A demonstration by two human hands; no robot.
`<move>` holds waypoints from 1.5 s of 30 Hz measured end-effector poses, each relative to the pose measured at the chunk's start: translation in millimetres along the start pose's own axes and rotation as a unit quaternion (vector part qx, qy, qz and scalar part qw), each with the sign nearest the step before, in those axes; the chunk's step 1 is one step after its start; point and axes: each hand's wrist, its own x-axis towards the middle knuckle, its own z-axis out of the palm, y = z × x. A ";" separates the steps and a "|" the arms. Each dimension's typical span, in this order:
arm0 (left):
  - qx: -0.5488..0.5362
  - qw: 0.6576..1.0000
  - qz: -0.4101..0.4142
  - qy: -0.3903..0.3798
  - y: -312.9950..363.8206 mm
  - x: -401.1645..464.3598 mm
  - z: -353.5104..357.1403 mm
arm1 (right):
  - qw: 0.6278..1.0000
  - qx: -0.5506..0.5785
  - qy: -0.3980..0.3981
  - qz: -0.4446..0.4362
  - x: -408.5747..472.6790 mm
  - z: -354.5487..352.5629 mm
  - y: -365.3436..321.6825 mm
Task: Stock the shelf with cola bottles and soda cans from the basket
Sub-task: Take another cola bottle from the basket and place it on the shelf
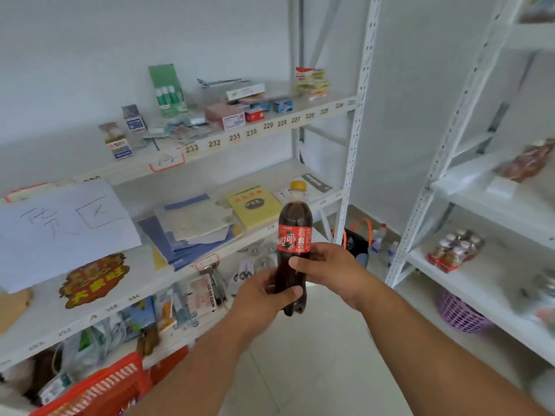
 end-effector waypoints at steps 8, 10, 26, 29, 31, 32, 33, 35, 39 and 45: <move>0.031 0.988 0.080 -0.126 44.9 14.4 65.4 | 0.986 0.010 0.159 -0.043 -61.8 -65.6 -10.9; 0.029 0.983 0.097 -0.155 52.2 15.2 78.8 | 0.979 0.007 0.195 -0.054 -82.1 -73.8 -16.2; 0.039 0.913 0.148 -0.378 59.0 -38.6 207.5 | 0.907 0.010 0.420 -0.034 -251.7 -108.4 5.9; 0.044 0.901 0.153 -0.403 64.6 -52.4 234.9 | 0.894 0.005 0.447 -0.034 -281.6 -117.8 5.0; 0.048 0.892 0.162 -0.420 70.6 -63.4 257.7 | 0.883 0.006 0.467 -0.033 -304.5 -128.9 6.6; 0.053 0.886 0.166 -0.429 73.9 -69.3 269.3 | 0.879 0.009 0.476 -0.033 -315.6 -135.6 7.7; 0.055 0.882 0.168 -0.437 77.5 -76.4 281.2 | 0.874 0.012 0.484 -0.032 -326.9 -142.6 8.6; 0.057 0.877 0.170 -0.445 84.2 -90.1 306.9 | 0.868 0.017 0.495 -0.033 -349.5 -159.4 11.5; 0.056 0.874 0.171 -0.452 97.8 -121.2 363.3 | 0.855 0.019 0.517 -0.038 -397.6 -197.8 19.2; 0.047 0.874 0.170 -0.452 108.9 -167.5 450.1 | 0.839 0.018 0.543 -0.030 -465.2 -260.7 38.0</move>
